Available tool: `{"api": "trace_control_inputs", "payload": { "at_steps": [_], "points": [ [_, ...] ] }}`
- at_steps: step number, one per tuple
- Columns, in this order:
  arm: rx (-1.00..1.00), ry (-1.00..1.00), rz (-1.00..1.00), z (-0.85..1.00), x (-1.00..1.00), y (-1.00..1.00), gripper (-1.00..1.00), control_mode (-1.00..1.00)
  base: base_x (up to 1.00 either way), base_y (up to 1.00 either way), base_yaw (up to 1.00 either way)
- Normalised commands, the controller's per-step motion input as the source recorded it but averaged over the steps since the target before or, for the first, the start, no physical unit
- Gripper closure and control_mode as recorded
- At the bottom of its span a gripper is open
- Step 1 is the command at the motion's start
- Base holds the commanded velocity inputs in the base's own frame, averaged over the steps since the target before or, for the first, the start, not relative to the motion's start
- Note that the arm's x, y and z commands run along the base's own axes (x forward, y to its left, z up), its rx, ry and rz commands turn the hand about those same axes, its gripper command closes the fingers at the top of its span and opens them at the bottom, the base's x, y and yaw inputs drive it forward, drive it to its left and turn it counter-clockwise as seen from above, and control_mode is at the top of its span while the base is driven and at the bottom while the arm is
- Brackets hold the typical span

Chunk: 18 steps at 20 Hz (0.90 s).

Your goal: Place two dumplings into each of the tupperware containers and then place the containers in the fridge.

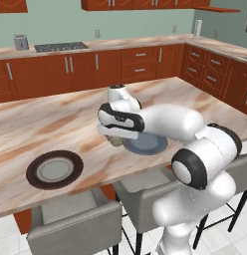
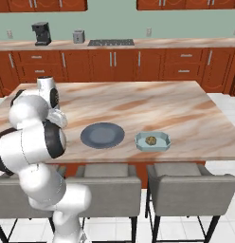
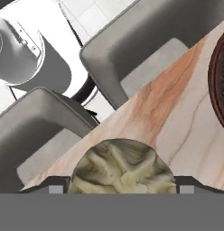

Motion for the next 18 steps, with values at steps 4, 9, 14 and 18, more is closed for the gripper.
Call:
{"api": "trace_control_inputs", "payload": {
  "at_steps": [4,9,14,18],
  "points": [
    [0.14,-0.19,-0.3,-0.01,0.04,-1.0,1.0,-1.0,0.0,0.0,0.0],
    [0.1,-0.2,-0.26,-0.09,0.0,-1.0,1.0,-1.0,0.0,0.0,0.0],
    [0.11,-0.17,-0.24,-0.01,0.03,-1.0,1.0,-1.0,0.0,0.0,0.0],
    [0.01,-0.07,-0.24,0.0,0.25,-1.0,1.0,-1.0,0.0,0.0,0.0]
  ]
}}
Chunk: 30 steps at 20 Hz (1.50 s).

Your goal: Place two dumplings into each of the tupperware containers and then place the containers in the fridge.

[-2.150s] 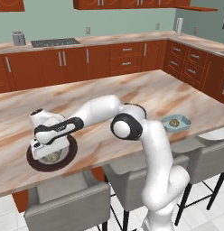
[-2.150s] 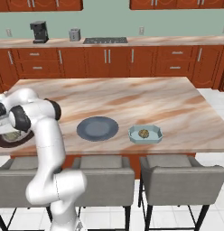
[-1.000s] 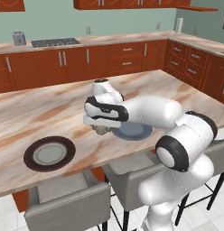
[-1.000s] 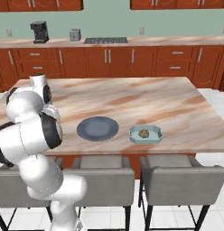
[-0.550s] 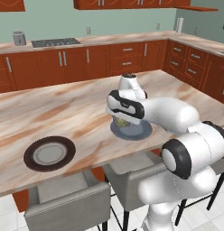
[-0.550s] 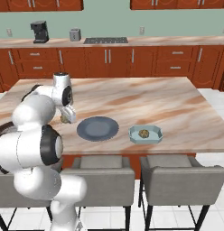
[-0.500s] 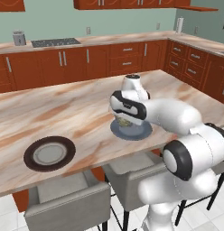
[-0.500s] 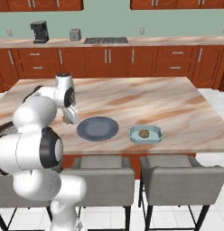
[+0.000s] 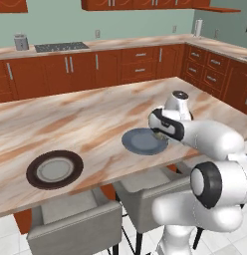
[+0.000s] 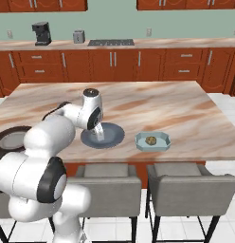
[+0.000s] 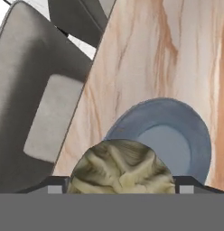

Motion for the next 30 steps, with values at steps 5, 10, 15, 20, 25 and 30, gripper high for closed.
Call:
{"api": "trace_control_inputs", "payload": {
  "at_steps": [5,10,15,20,25,30],
  "points": [
    [0.02,-0.01,-0.21,0.02,0.54,-1.0,1.0,-1.0,0.0,0.0,0.0],
    [0.03,0.0,-0.18,0.13,0.72,-1.0,1.0,-1.0,0.0,0.0,0.0],
    [0.07,0.03,-0.11,-0.02,0.34,-1.0,1.0,-1.0,0.0,0.0,0.0],
    [0.12,-0.01,-0.03,-0.35,0.01,-1.0,1.0,-1.0,0.0,0.0,0.0],
    [0.11,-0.14,0.01,-0.3,0.04,-0.78,1.0,-1.0,0.0,0.0,0.0],
    [0.02,-0.13,0.05,-0.22,0.13,-0.21,1.0,-1.0,0.0,0.0,0.0]
  ]
}}
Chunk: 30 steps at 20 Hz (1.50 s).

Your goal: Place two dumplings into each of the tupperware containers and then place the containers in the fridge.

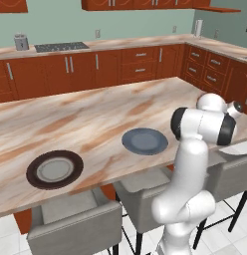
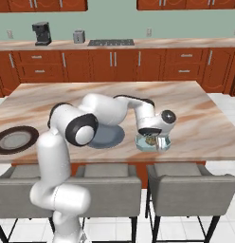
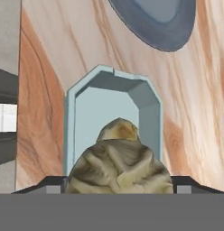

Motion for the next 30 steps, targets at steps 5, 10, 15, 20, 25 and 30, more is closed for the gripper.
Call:
{"api": "trace_control_inputs", "payload": {
  "at_steps": [5,10,15,20,25,30],
  "points": [
    [-0.21,-0.01,0.05,-0.31,0.01,0.11,1.0,-1.0,0.0,0.0,0.0],
    [-0.14,0.0,0.0,0.05,0.27,0.11,1.0,-1.0,0.0,0.0,0.0],
    [-0.06,0.02,0.02,0.22,0.43,0.01,1.0,-1.0,0.0,0.0,0.0],
    [-0.08,0.09,0.08,-0.15,0.24,-0.16,1.0,-1.0,0.0,0.0,0.0],
    [-0.02,0.02,0.04,-0.02,0.04,-0.2,-1.0,-1.0,0.0,0.0,0.0],
    [-0.08,0.01,0.0,0.0,0.15,-0.01,-1.0,-1.0,0.0,0.0,0.0]
  ]
}}
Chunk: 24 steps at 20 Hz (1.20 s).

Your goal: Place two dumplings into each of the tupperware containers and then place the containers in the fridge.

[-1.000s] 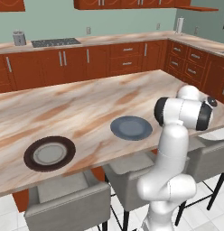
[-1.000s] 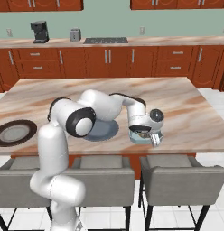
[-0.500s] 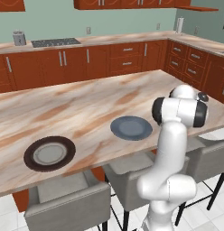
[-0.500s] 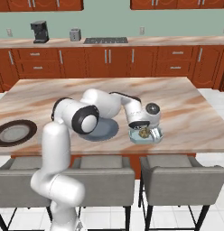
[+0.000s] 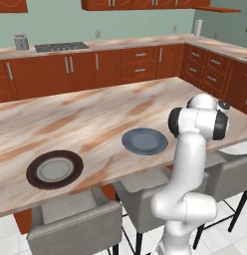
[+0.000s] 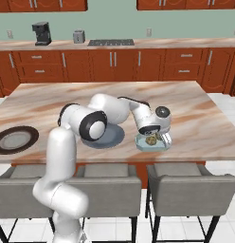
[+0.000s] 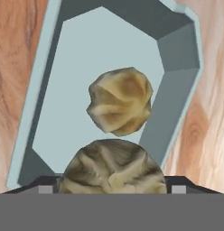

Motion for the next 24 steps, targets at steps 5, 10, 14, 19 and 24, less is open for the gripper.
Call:
{"api": "trace_control_inputs", "payload": {
  "at_steps": [5,10,14,19,24],
  "points": [
    [-0.16,0.0,0.0,0.0,0.01,0.09,-1.0,-1.0,0.0,0.0,0.0],
    [-0.22,-0.02,0.01,0.23,-0.16,0.17,-1.0,-1.0,0.0,0.0,0.0],
    [-0.23,-0.02,0.12,0.91,-0.98,0.0,-1.0,-1.0,0.0,0.0,0.0],
    [-0.21,0.09,0.14,0.29,-1.0,0.34,-1.0,-1.0,0.0,0.0,0.0],
    [-0.1,0.04,0.21,0.43,-0.88,0.63,-1.0,-1.0,0.0,0.0,0.0]
  ]
}}
